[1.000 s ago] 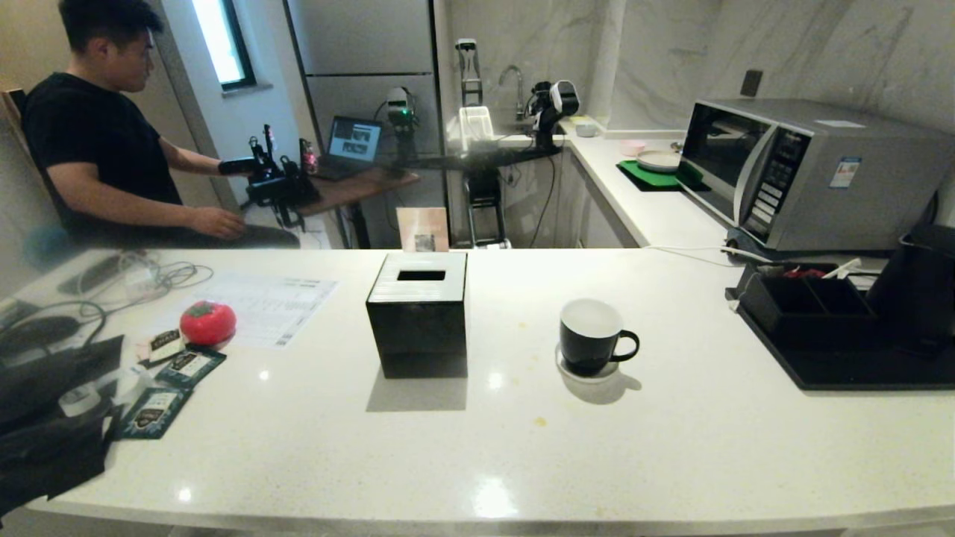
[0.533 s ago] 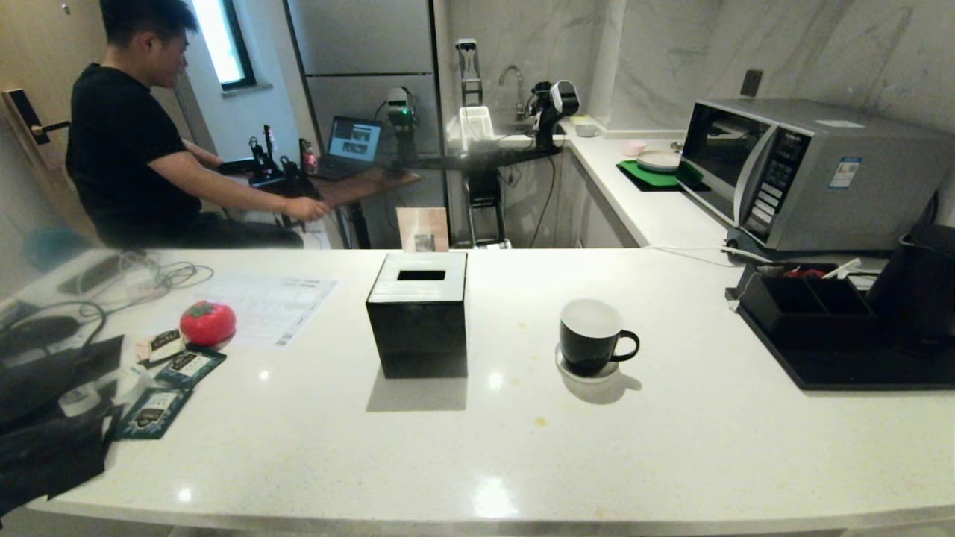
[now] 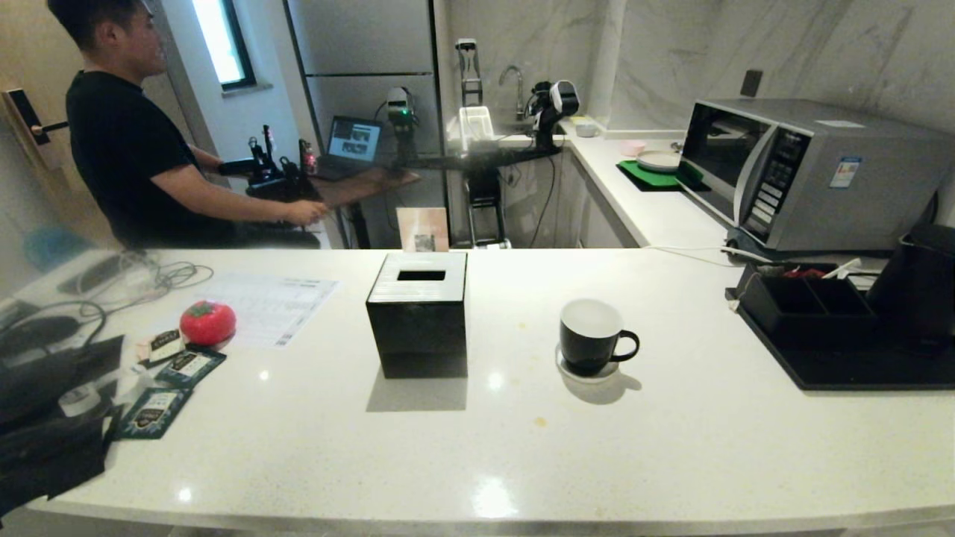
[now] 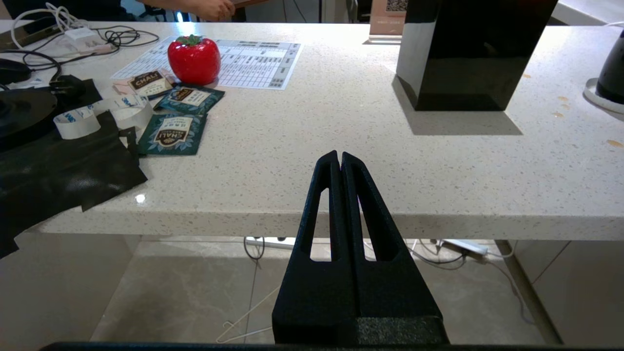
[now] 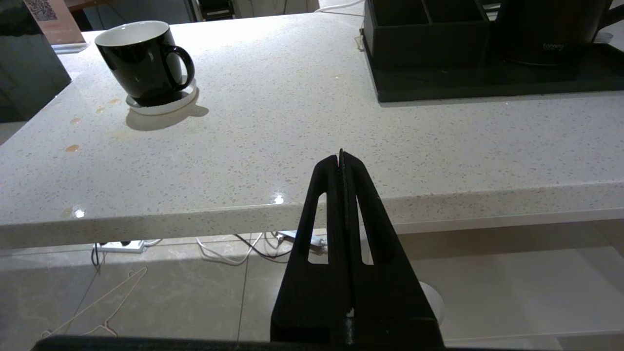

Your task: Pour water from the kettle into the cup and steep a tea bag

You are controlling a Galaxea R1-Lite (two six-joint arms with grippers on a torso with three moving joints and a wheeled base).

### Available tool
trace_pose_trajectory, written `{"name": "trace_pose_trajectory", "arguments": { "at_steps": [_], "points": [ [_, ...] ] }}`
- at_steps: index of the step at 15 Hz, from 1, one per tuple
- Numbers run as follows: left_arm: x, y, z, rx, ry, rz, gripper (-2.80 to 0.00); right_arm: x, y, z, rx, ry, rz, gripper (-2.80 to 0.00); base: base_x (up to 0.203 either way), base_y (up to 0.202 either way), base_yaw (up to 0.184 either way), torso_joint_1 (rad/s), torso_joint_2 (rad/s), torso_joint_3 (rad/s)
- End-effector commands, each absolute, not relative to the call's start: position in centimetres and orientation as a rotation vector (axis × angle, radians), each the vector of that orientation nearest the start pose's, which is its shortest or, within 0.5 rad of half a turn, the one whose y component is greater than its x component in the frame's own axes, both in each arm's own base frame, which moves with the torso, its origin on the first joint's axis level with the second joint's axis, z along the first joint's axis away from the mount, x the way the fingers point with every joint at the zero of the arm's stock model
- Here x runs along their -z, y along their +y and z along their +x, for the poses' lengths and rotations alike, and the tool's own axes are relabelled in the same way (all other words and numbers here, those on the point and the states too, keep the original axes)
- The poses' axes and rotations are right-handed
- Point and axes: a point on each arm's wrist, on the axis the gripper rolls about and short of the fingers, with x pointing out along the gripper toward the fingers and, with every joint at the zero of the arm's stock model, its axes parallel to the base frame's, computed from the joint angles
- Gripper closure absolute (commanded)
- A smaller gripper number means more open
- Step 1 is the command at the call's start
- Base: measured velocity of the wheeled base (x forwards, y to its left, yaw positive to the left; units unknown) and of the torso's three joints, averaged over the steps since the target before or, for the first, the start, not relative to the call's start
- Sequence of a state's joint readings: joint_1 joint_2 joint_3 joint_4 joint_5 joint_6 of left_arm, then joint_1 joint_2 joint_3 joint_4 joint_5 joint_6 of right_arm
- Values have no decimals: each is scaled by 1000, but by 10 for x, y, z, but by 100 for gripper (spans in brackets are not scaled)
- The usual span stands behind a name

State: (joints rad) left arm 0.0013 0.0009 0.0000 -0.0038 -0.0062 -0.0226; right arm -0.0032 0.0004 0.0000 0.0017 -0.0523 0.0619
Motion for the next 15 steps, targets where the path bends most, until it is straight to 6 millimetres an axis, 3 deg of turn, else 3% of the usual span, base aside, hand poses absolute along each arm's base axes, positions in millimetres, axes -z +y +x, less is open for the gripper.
{"name": "trace_pose_trajectory", "arguments": {
  "at_steps": [1, 15],
  "points": [
    [-76, 0, -23, 5, -3, -23, 0, -75, -1, -23, 56, 1, 62, 0, 0, 0, 0, 0, 0, 0],
    [-76, 0, -23, 5, -3, -24, 0, -75, -1, -23, 55, 1, 61, 0, 0, 0, 0, 0, 0, 0]
  ]
}}
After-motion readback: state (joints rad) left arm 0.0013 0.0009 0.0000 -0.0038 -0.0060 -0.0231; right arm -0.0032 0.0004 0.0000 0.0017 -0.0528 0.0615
